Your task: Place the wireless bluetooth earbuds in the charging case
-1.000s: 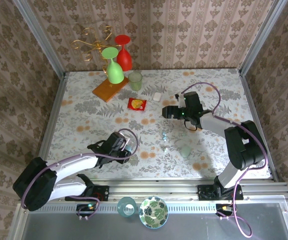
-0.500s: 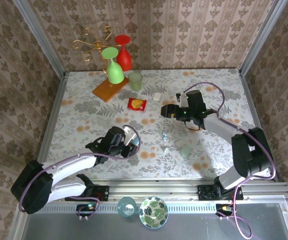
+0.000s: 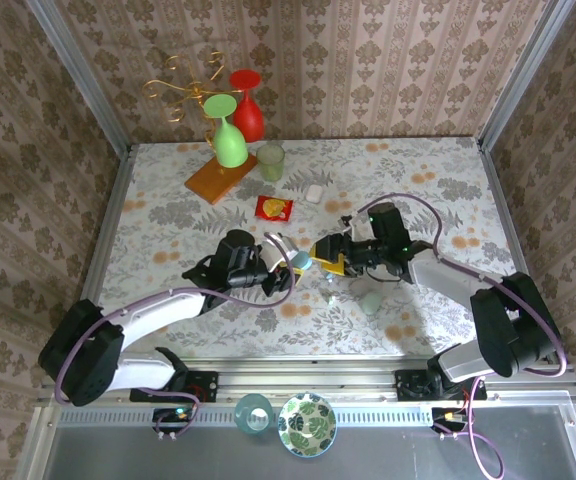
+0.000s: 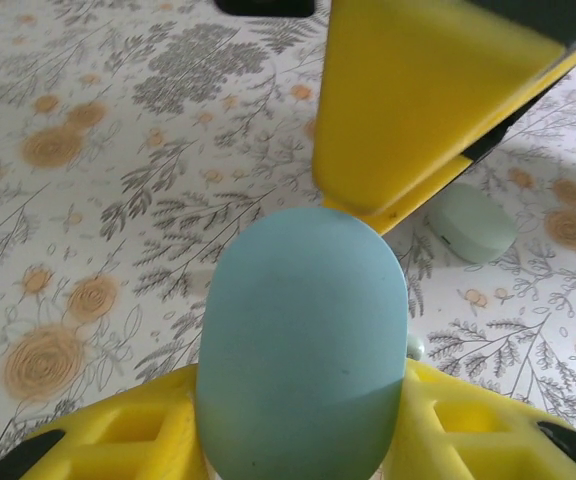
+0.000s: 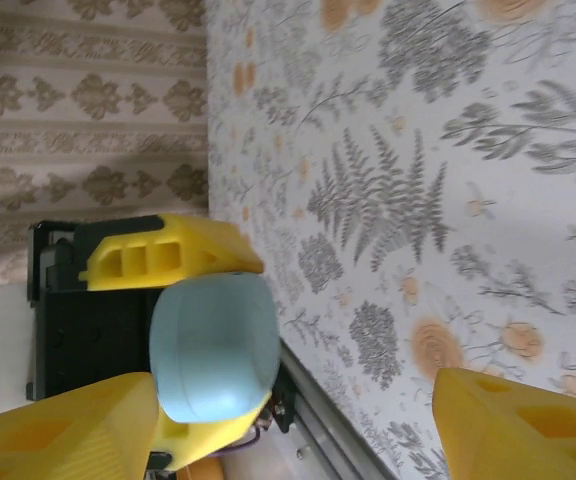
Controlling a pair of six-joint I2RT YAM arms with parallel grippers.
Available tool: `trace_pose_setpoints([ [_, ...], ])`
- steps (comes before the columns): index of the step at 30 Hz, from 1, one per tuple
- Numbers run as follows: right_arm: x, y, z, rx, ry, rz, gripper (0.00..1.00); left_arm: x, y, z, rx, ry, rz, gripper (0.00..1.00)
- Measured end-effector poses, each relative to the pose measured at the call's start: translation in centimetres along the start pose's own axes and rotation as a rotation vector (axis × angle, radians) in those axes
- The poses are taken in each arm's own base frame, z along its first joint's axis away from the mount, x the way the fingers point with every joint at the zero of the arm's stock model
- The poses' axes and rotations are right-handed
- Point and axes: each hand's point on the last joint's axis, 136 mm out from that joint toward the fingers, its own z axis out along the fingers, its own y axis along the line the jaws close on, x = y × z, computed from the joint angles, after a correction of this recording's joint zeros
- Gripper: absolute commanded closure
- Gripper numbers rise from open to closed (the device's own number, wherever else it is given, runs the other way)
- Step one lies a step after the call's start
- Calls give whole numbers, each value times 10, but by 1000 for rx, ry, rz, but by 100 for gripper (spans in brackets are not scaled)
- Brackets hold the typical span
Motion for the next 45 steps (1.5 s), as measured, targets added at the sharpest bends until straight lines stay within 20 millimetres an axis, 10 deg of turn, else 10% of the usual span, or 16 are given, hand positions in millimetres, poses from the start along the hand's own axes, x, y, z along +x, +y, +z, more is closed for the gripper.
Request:
trace_pose_setpoints([
  [12,1,24,8,-93,16,4,79,-10,-4,1,32,-29,37,55],
  [22,-26,33,-9,-207,-90,89,89,-41,2,-7,-26,-198,103,3],
  [29,-58,70,-31,-406,-164,115,92,-81,24,-23,-87,-433,80,4],
  [45,-56,120,-59,-581,-168,100,94,-128,19,-30,7,-674,162,29],
])
